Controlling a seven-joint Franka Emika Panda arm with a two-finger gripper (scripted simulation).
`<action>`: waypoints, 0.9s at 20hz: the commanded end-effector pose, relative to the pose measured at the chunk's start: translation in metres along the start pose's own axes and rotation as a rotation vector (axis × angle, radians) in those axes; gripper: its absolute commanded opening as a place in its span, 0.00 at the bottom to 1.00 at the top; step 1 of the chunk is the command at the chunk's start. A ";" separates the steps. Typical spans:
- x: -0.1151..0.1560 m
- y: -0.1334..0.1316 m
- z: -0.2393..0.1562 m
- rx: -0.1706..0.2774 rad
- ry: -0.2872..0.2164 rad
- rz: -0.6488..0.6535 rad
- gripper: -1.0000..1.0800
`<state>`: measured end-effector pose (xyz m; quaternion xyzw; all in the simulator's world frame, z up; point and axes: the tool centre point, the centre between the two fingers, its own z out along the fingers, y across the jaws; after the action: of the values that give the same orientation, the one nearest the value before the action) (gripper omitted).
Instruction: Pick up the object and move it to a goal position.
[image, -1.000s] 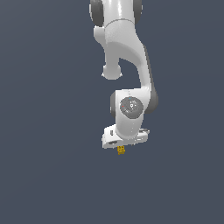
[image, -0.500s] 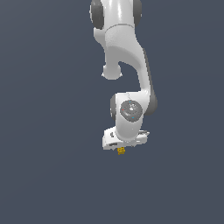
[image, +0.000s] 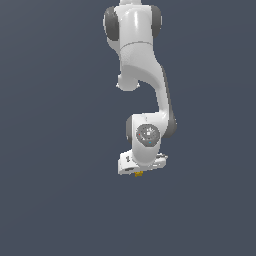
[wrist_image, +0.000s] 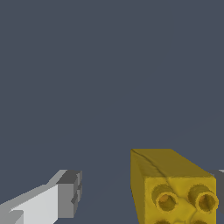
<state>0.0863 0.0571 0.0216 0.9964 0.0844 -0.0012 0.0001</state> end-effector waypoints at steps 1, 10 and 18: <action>0.001 0.000 0.000 0.000 0.002 0.000 0.96; 0.001 0.000 0.000 0.000 0.002 0.000 0.00; 0.001 0.004 -0.012 0.000 0.002 0.000 0.00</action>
<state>0.0871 0.0550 0.0284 0.9964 0.0846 -0.0011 0.0000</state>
